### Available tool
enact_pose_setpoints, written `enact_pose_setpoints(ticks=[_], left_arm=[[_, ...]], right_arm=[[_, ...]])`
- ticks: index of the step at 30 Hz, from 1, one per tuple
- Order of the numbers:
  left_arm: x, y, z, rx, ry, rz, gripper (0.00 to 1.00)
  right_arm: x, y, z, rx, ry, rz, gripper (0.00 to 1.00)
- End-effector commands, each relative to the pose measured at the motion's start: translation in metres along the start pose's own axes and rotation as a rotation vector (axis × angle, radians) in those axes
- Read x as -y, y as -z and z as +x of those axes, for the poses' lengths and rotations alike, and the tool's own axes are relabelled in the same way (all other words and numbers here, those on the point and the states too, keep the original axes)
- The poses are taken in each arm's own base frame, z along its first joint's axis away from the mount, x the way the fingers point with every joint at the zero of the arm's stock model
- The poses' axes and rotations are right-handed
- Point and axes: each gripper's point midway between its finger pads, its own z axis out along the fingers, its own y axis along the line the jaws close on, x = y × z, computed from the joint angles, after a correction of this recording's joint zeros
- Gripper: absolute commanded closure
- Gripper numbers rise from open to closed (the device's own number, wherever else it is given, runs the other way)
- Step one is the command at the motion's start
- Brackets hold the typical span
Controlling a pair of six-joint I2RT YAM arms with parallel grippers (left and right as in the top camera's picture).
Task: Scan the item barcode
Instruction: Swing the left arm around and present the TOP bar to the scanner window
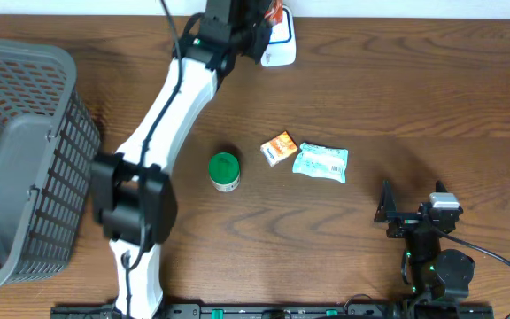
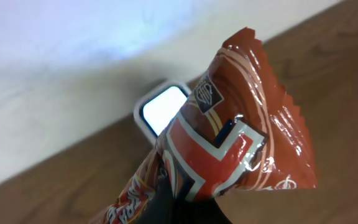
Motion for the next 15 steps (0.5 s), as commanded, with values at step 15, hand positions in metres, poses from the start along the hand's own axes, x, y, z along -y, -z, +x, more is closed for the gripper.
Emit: enact_pose_setpoints(ticks=[15], left_arm=[[-0.009,-0.086,0.045,-0.166,-0.336,-0.136,0.93]], right_arm=[[0.002,0.001,0.0,-0.002,-0.004,0.011,0.01]])
